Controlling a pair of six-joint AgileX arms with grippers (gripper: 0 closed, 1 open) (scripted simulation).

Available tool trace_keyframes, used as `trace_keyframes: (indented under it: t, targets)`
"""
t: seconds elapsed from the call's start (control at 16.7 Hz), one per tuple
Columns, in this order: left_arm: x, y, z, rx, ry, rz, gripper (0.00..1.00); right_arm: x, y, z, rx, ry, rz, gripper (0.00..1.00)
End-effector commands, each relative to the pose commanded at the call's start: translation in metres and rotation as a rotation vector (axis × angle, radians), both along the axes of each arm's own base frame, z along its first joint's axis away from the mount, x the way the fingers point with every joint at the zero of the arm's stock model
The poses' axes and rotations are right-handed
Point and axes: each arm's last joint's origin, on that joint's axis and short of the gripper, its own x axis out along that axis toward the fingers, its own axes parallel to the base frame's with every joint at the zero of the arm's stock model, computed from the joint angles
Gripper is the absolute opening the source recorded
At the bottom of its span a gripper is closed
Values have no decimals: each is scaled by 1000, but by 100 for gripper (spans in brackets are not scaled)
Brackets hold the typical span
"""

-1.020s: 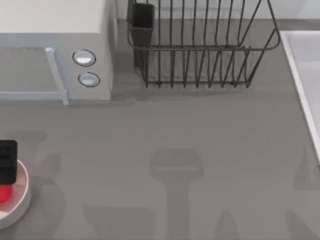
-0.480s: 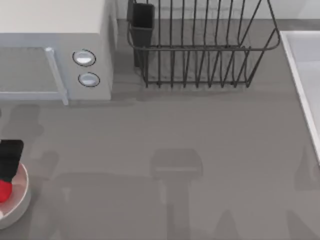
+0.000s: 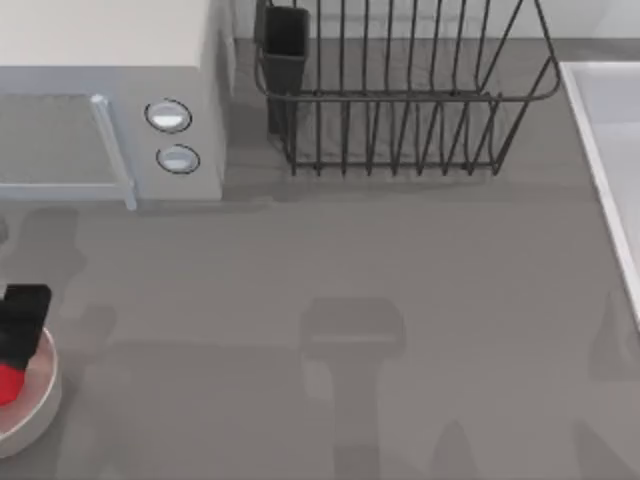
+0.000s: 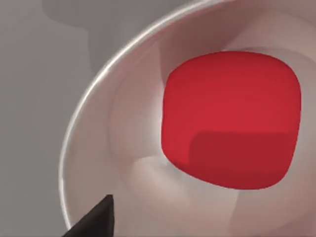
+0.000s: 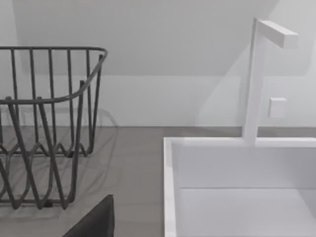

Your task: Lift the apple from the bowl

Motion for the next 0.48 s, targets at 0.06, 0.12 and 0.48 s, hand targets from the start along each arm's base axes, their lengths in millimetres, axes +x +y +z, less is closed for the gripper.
trace_keyframes:
  t: [0.06,0.12,0.48]
  targets:
    - [1,0,-8,0,1,0,100,0,0,0,0,0,0,100]
    - [3,0,-17,0,0,1,100,0,0,0,0,0,0,100]
    - [3,1,-81,1,-19,3,100,0,0,0,0,0,0,100]
